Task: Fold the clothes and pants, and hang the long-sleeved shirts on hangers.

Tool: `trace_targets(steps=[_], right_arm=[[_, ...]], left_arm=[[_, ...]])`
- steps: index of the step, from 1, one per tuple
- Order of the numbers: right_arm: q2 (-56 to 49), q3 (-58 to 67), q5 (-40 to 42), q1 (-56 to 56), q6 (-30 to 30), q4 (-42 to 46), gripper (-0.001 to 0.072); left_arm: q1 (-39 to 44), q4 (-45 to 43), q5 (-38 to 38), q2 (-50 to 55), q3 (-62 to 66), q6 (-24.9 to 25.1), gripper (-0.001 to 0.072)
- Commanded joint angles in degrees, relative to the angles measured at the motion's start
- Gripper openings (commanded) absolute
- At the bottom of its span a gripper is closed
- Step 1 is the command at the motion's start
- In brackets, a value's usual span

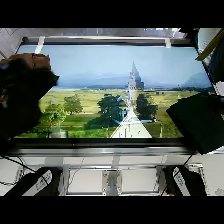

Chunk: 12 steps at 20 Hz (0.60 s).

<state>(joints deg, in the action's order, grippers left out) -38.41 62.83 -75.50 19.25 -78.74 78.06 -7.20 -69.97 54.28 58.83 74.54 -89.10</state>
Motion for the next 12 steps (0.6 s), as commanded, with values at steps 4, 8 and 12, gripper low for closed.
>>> trace_targets(steps=[4, 8, 12], right_arm=[[0.0, 0.0, 2.2, 0.0, 3.4, 3.1, 0.0004], [0.0, 0.0, 4.0, 0.0, 3.4, 2.7, 0.0004], [0.0, 0.0, 4.4, 0.0, 3.4, 1.0, 0.0004]], left_arm=[[36.7, 2.5, 3.0, 5.4, -4.0, 1.5, 0.0010], [52.1, 3.0, -2.2, 18.0, -5.2, -0.1, 0.0010], [59.7, 6.2, -3.1, 27.1, -5.2, -0.5, 0.0010]])
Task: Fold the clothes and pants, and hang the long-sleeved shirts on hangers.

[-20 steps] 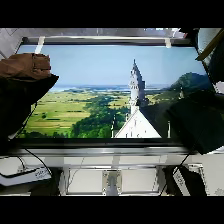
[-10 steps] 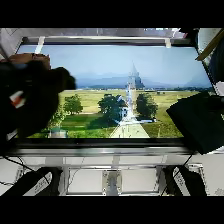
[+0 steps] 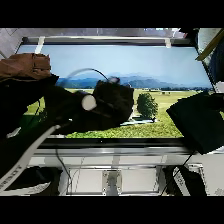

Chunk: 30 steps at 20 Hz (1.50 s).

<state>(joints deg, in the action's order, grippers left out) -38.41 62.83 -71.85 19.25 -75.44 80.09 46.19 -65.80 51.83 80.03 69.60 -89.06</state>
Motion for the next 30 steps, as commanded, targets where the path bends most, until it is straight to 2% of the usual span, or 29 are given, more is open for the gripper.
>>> trace_targets(steps=[1, 3, 6, 7, 8, 9, 10, 11, 13, 15, 19, 20, 21, 22, 28, 29, 30], right_arm=[[0.0, 0.0, 0.9, 0.0, 0.1, -1.4, 0.0004], [-0.1, 0.0, 1.0, 0.0, 0.1, -2.1, 0.0005], [-1.3, 0.0, 0.4, 0.0, 0.1, -4.2, 0.0031], [-1.9, 0.0, 0.2, 0.0, 0.2, -5.4, 0.0101], [-2.7, 0.0, -0.2, 0.0, 0.2, -6.4, 0.0156], [-3.7, 0.0, -0.7, 0.0, 0.2, -7.1, 0.0200], [-4.8, 0.0, -1.0, 0.0, 0.2, -7.4, 0.0199], [-6.1, 0.0, -1.1, 0.0, 0.2, -7.6, 0.0199], [-8.8, 0.0, -1.5, 0.0, 0.2, -8.4, 0.0199], [-11.9, 0.0, -2.1, 0.0, 0.2, -10.0, 0.0199], [-18.5, 0.0, -4.3, 0.0, 0.3, -13.0, 0.0200], [-20.2, 0.0, -5.8, 0.0, 1.6, -13.7, 0.0229], [-21.5, 0.0, -7.2, 0.0, 2.7, -14.0, 0.0346], [-22.7, 0.0, -8.3, 0.0, 3.1, -14.1, 0.0424], [-25.1, 0.0, -6.1, 0.0, 3.1, -14.8, 0.0428], [-25.1, 0.0, -5.9, 0.0, 3.1, -15.4, 0.0428], [-25.1, 0.0, -5.9, 0.0, 3.1, -16.1, 0.0428]], left_arm=[[6.8, 1.9, 2.0, 6.3, -0.2, -0.5, 0.0010], [6.8, 0.8, 8.4, 5.7, -0.3, -0.5, 0.0010], [6.8, -4.7, 12.5, 4.0, -0.3, -0.5, 0.0011], [6.5, -4.4, 12.9, 3.2, -0.3, -0.5, 0.0024], [6.2, -4.5, 12.7, 2.0, -0.2, -0.5, 0.0214], [5.6, -4.5, 11.7, 0.3, -0.2, -0.5, 0.0474], [4.5, -4.6, 9.8, -2.0, -0.2, -0.6, 0.0688], [3.0, -5.2, 7.7, -3.9, -0.2, -2.1, 0.0707], [-0.4, -8.7, 6.3, -5.4, -0.2, -10.1, 0.0707], [-2.9, -9.9, 6.4, -3.3, -0.8, -13.9, 0.0707], [-3.4, -4.6, 3.7, 4.7, -0.8, -13.8, 0.0707], [-3.4, -3.7, 3.7, 6.6, -0.8, -13.8, 0.0707], [-3.5, -3.6, 3.7, 8.0, -0.8, -13.8, 0.0707], [-3.5, -3.6, 3.7, 8.9, -0.7, -13.8, 0.0707], [-3.5, -3.5, 3.6, 11.0, -0.5, -13.9, 0.0691], [-3.5, -3.5, 3.5, 11.4, -0.5, -13.9, 0.0559], [-3.5, -3.5, 3.4, 11.7, -0.5, -13.8, 0.0260]])
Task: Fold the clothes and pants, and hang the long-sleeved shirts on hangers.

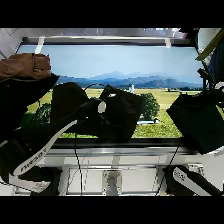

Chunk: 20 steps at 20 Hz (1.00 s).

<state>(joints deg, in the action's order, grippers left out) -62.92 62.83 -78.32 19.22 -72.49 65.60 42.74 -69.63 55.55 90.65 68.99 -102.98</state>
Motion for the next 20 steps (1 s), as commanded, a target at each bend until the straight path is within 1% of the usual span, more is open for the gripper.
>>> trace_targets(steps=[1, 2, 3, 5, 8, 10, 12, 15, 17, 19, 20], right_arm=[[-0.6, 0.0, 0.4, 0.0, 0.2, -2.3, 0.0428], [-0.6, 0.0, 0.1, 0.0, 0.2, -2.8, 0.0428], [-0.6, 0.0, -0.2, 0.0, 0.2, -2.9, 0.0428], [-0.6, 0.0, -0.3, 0.0, 0.2, -2.8, 0.0428], [-0.7, -0.5, 0.7, 0.0, 0.2, -3.2, 0.0428], [-1.4, -2.8, 4.0, 0.0, 0.2, -6.8, 0.0428], [-3.5, -5.6, 8.8, -1.0, 0.2, -13.6, 0.0428], [-10.8, -6.6, 14.9, -7.0, 1.3, -19.3, 0.0428], [-17.0, -6.6, 19.7, -12.0, 1.6, -21.3, 0.0428], [-22.6, -6.4, 24.7, -14.7, 1.4, -23.1, 0.0428], [-25.5, -5.6, 25.0, -15.0, 1.4, -25.0, 0.0428]], left_arm=[[0.0, 0.3, -0.7, 1.3, 0.1, 1.8, 0.0028], [0.0, 0.3, -1.2, 1.1, 0.1, 4.3, 0.0010], [-0.4, -0.6, -0.9, 0.9, 0.8, 5.5, 0.0009], [-1.8, -2.5, 0.4, -0.9, 2.5, 5.5, 0.0009], [-4.9, -5.6, 1.6, -8.5, 2.9, 5.5, 0.0008], [-6.0, -7.1, 4.0, -13.5, 2.9, 5.5, 0.0009], [-6.1, -7.3, 6.7, -16.7, 2.8, 5.5, 0.0009], [-4.7, -7.3, 11.2, -18.0, 2.8, 5.5, 0.0008], [-3.1, -7.3, 12.2, -18.0, 2.3, 5.5, 0.0009], [-1.6, -7.3, 12.9, -18.0, 1.7, 5.5, 0.0009], [-1.0, -7.3, 13.2, -18.0, 1.5, 5.5, 0.0009]])
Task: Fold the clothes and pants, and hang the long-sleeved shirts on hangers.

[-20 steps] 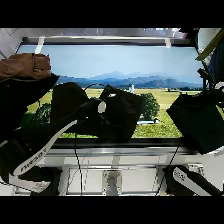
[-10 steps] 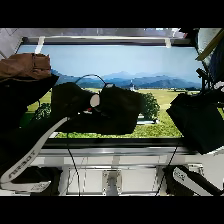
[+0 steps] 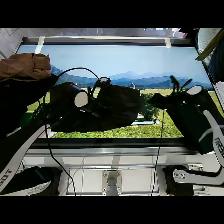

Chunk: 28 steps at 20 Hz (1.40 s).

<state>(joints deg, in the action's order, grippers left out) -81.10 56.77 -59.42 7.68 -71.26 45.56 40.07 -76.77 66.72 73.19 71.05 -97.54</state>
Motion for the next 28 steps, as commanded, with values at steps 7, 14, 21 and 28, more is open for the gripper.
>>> trace_targets(steps=[7, 14, 21, 28], right_arm=[[-21.6, 13.1, -0.7, -3.5, -0.2, -8.6, 0.0428], [-23.3, 16.9, -1.0, -3.5, -3.7, -1.1, 0.0427], [-23.6, 17.0, -0.8, -10.0, -0.9, -4.8, 0.0023], [-9.8, 22.0, -10.5, -4.3, -1.0, -4.8, 0.0003]], left_arm=[[2.9, -0.2, 2.0, -0.5, -0.6, 0.0, 0.0009], [2.9, -0.2, 2.0, -0.5, -0.6, 0.0, 0.0009], [2.9, -1.2, 1.9, -0.5, -0.6, 0.0, 0.0009], [0.2, -9.6, -0.6, -8.2, -0.3, -1.6, 0.0009]])
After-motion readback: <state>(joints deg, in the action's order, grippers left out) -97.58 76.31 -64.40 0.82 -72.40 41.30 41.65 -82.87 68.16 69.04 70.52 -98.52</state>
